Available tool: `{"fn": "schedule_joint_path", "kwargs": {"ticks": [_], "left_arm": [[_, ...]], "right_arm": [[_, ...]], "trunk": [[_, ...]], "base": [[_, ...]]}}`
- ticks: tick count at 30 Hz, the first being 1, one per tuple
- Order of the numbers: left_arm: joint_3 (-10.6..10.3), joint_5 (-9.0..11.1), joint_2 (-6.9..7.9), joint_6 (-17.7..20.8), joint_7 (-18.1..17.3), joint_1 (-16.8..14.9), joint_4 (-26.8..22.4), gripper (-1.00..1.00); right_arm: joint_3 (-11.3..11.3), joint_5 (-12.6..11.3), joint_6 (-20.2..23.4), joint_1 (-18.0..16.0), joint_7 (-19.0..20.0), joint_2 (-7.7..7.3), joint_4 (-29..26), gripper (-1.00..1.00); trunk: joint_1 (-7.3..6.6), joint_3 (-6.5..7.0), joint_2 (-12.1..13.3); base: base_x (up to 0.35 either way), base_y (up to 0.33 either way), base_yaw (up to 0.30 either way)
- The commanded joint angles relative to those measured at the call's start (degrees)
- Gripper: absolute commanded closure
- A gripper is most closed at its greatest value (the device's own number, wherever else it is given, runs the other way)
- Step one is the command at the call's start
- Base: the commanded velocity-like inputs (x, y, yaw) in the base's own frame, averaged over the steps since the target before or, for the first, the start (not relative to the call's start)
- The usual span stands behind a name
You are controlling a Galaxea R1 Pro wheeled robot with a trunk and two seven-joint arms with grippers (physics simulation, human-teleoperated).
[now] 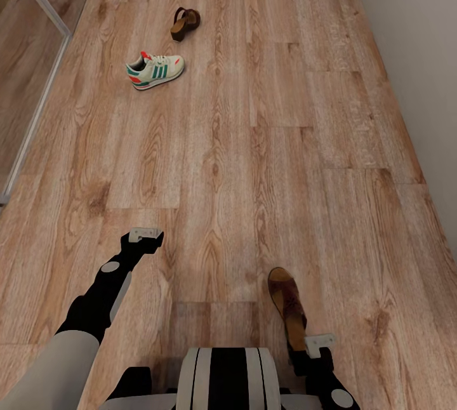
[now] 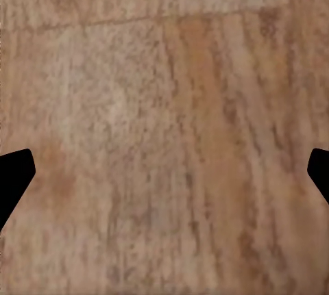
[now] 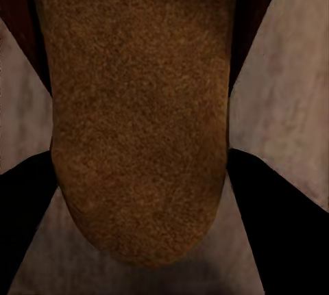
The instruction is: Pick up the two gym shoes and the two sandals from the corridor floor and place them onto the hallstand (shoe rack) in the corridor, making sure they are on the rack and not on the floor. Arrange them so the two gym shoes are next to each other and the two sandals are next to each other.
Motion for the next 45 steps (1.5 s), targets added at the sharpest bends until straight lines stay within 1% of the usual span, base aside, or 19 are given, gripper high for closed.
{"fn": "schedule_joint_path", "kwargs": {"ticks": [1,22,24,26,29,30,35,37,39,45], "left_arm": [[0.2,-0.5,-0.04,0.3,-0.4,0.0,-0.1,-1.0],[0.8,-0.5,0.49,0.3,-0.5,0.1,-0.1,-1.0],[0.8,-0.5,0.49,0.3,-0.5,0.1,-0.1,-1.0],[0.1,-0.9,-0.04,-0.2,-0.2,-0.6,-0.8,-1.0],[-0.8,-1.0,-0.04,-0.4,-0.2,-1.5,-1.8,-1.0],[-0.8,-1.0,-0.07,-0.2,-0.2,-1.8,-2.1,-1.0],[-1.0,-1.1,-0.07,1.6,-0.2,-0.3,-4.0,-1.0],[-1.0,-1.1,-0.1,2.4,-0.2,-0.3,-4.8,-1.0],[-1.0,-1.2,-0.1,3.0,-0.2,-0.3,-5.5,-1.0],[-1.0,-1.1,-0.12,4.7,-0.2,-0.3,-7.4,-1.0]], "right_arm": [[0.1,0.4,0.2,0.0,-0.2,-0.01,-0.1,1.0],[0.1,0.4,-0.1,0.0,-0.1,-0.02,-0.1,1.0],[0.2,0.4,-0.4,0.0,-0.1,-0.05,-0.1,1.0],[0.1,0.6,0.3,-0.7,0.1,0.61,0.2,1.0],[0.1,0.6,1.0,-1.4,0.0,1.15,0.2,1.0],[0.1,0.6,1.0,-1.4,0.0,1.3,0.5,1.0],[0.0,1.4,0.8,-1.4,-0.1,1.4,1.2,1.0],[-0.1,1.6,0.7,-1.4,-0.1,1.4,1.4,1.0],[-0.1,1.7,0.7,-1.4,-0.1,1.4,1.8,1.0],[-0.1,0.9,0.7,-1.4,-0.1,1.42,3.3,1.0]], "trunk": [[-0.01,-0.03,0.0],[-0.01,-0.03,0.0],[-0.06,0.42,0.0],[-0.06,0.41,0.0],[-0.06,0.41,0.0],[-0.06,0.41,0.0],[-0.06,0.59,0.0],[-0.06,0.75,0.0],[-0.11,1.36,0.0],[-0.27,3.22,0.1]], "base": [[0.0,0.0,0.0],[0.0,0.0,0.0],[0.0,0.0,0.0],[0.0,0.0,0.0],[0.0,0.0,0.0],[0.0,0.0,0.0],[0.0,0.0,0.0],[0.0,0.0,0.0],[0.0,0.0,0.0],[0.0,0.0,0.0]]}}
